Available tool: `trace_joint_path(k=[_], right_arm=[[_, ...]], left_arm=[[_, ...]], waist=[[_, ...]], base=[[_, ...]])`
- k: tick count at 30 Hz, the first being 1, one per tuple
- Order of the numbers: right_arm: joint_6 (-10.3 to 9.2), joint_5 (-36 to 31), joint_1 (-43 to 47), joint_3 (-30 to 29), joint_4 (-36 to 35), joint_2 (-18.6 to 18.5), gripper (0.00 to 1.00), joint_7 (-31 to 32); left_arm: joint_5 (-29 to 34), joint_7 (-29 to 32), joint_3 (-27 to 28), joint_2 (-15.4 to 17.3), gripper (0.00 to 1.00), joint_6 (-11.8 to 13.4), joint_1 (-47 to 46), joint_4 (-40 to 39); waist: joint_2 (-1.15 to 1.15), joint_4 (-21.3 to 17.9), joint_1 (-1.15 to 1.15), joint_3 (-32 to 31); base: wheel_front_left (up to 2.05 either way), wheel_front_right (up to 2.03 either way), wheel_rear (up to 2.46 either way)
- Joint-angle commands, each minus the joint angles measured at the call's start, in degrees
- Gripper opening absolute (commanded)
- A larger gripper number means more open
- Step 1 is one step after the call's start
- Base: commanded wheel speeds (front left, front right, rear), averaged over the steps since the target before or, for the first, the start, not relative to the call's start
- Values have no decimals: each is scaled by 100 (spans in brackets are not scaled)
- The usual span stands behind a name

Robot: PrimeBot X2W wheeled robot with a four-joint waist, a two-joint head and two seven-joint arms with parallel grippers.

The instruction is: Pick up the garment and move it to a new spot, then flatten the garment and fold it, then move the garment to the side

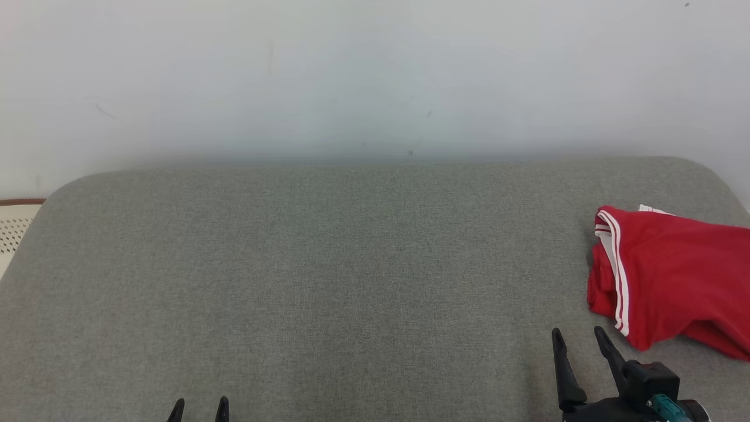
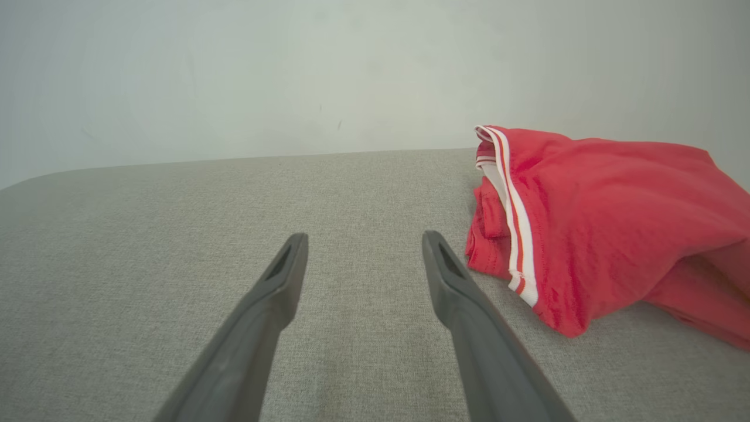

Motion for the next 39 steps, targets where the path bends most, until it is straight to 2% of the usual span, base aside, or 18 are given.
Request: trace_joint_path(k=[1, 23, 39], right_arm=[[-6, -43, 75, 21, -38, 3, 100, -22], [-6, -28, 373, 62, -411, 180, 100, -23], [-6, 12, 307, 213, -258, 150, 100, -23]], left_arm=[[12, -3, 31, 4, 100, 31, 129, 25], [-27, -3, 53, 2, 100, 113, 174, -186], [30, -3, 40, 3, 100, 132, 145, -168]], waist=[[0, 12, 1, -17], [0, -22, 1, -73], [0, -47, 1, -11]], base=[[0, 0, 0], [0, 0, 0], [0, 0, 0]])
